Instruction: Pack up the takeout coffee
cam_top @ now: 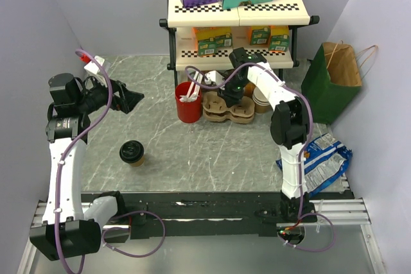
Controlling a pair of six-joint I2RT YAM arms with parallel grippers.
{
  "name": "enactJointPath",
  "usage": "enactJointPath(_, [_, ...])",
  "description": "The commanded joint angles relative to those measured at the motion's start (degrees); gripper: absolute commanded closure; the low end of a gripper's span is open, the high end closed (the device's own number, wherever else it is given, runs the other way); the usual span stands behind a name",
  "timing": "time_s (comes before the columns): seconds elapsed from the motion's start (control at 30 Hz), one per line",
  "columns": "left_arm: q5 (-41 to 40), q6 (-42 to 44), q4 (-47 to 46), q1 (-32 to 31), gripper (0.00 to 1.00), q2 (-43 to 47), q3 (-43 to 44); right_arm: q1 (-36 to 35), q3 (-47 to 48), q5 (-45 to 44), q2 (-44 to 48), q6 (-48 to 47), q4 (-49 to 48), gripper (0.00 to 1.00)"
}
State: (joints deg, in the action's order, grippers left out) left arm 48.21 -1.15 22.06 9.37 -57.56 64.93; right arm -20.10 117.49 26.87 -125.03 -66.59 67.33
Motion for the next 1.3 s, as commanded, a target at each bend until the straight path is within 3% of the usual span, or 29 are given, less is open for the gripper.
enactJointPath(0.0, [1.0, -0.4, -1.5, 0.2, 0.00, 1.6, 0.0, -0.2, -1.5, 1.9, 8.0, 2.1, -1.2, 1.00])
enactJointPath(0.3, [1.5, -1.1, -2.0, 0.2, 0.01, 1.0, 0.3, -1.2, -8.9, 2.8, 15.5, 4.4, -0.3, 1.00])
enactJointPath(0.57, [1.3, -1.4, -0.8, 0.1, 0.01, 0.4, 1.9, -8.6, -19.4, 6.1, 22.1, 12.6, 1.2, 1.00])
enactJointPath(0.7, [1.1, -2.3, -0.8, 0.2, 0.01, 0.6, 1.5, -13.3, -24.8, 3.9, 25.7, 22.7, -6.9, 1.00])
enactJointPath(0.93, [0.5, -3.7, -2.2, -0.4, 0.01, -0.3, 1.7, -14.1, -28.1, -2.2, 27.7, 45.0, -14.3, 1.00])
enactJointPath(1.1, [0.2, -5.2, -3.5, -1.0, 0.01, -1.8, 2.4, -14.0, -40.0, -15.7, 36.5, 58.2, -17.1, 1.00])
enactJointPath(1.27, [-0.7, -6.2, -4.7, -1.6, 0.01, -2.9, 2.3, -10.8, -50.5, -20.6, 44.6, 66.9, -14.8, 1.00])
